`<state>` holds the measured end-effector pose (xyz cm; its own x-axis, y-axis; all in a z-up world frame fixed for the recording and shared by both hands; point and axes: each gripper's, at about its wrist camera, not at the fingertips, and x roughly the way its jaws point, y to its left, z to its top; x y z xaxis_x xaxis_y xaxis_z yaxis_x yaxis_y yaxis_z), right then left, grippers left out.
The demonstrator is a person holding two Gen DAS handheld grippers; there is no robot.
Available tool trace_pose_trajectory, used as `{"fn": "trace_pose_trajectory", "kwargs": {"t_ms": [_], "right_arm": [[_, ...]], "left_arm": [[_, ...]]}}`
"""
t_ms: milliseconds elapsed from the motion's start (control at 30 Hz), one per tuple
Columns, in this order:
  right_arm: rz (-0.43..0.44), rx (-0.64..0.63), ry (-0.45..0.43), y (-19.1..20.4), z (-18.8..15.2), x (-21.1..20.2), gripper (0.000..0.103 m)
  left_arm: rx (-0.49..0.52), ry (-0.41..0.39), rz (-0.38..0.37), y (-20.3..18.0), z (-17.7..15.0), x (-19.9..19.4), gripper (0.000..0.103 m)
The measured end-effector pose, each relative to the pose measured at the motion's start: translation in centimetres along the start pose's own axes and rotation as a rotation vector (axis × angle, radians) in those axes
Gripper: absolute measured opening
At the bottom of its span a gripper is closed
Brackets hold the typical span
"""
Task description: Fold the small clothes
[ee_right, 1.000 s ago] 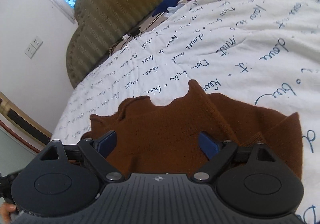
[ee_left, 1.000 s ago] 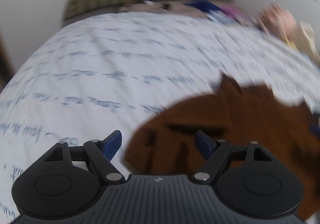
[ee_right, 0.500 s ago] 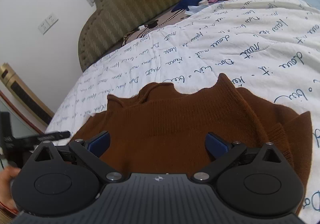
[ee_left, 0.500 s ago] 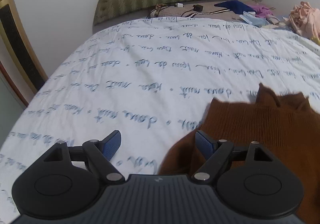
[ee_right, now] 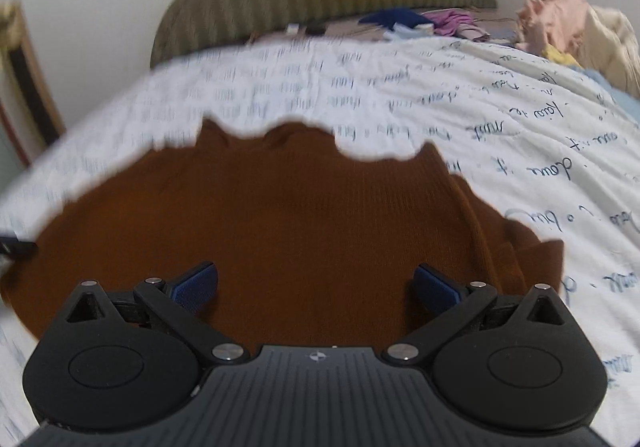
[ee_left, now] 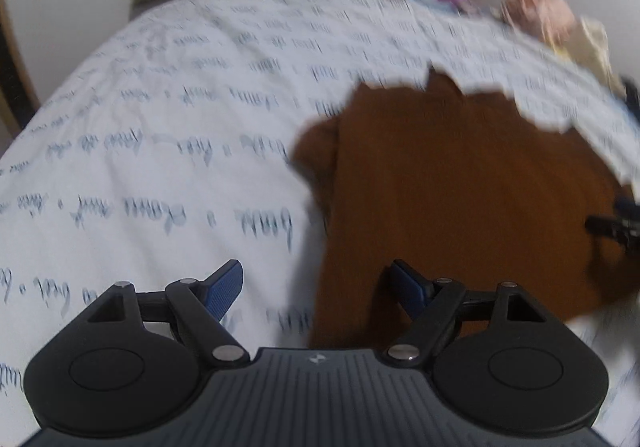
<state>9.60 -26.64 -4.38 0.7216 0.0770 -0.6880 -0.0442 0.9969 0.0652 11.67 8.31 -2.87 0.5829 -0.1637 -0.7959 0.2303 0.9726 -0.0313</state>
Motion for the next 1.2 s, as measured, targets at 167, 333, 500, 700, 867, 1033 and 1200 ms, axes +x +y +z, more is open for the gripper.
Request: {"fn": "trace_pose_trajectory", "kwargs": {"t_ms": [167,333,500,700,867,1033,1200], "right_arm": [[-0.056,-0.085,0.026,0.5,-1.9,-1.4,0.103],[-0.083,-0.104,-0.069,2.2,-1.7,-3.7,0.103],[-0.042,-0.046,-0.068,3.0,-2.6,-3.4,0.103],[-0.082,-0.045,-0.036,3.6,-4.8,-2.7,0.103],[-0.082,-0.026,-0.052,3.5,-5.6,-3.0,0.103],[-0.086,-0.02,-0.074,3.3,-6.3,-2.8,0.103],[-0.094,-0.026,-0.091,3.4,-6.6,-2.8,0.103]], "left_arm": [[0.018,-0.005,0.039,-0.3,-2.3,-0.7,0.081],[0.023,-0.091,0.097,-1.4,-0.5,-2.7,0.081],[0.022,-0.093,0.144,-2.8,0.2,-2.3,0.081],[0.01,-0.086,0.172,-3.7,0.0,-1.6,0.081],[0.032,-0.07,0.194,-4.4,-0.4,-1.1,0.081],[0.042,-0.052,0.202,-4.8,-0.9,-0.6,0.082],[0.038,-0.043,0.2,-4.7,-1.0,-0.4,0.082]]}}
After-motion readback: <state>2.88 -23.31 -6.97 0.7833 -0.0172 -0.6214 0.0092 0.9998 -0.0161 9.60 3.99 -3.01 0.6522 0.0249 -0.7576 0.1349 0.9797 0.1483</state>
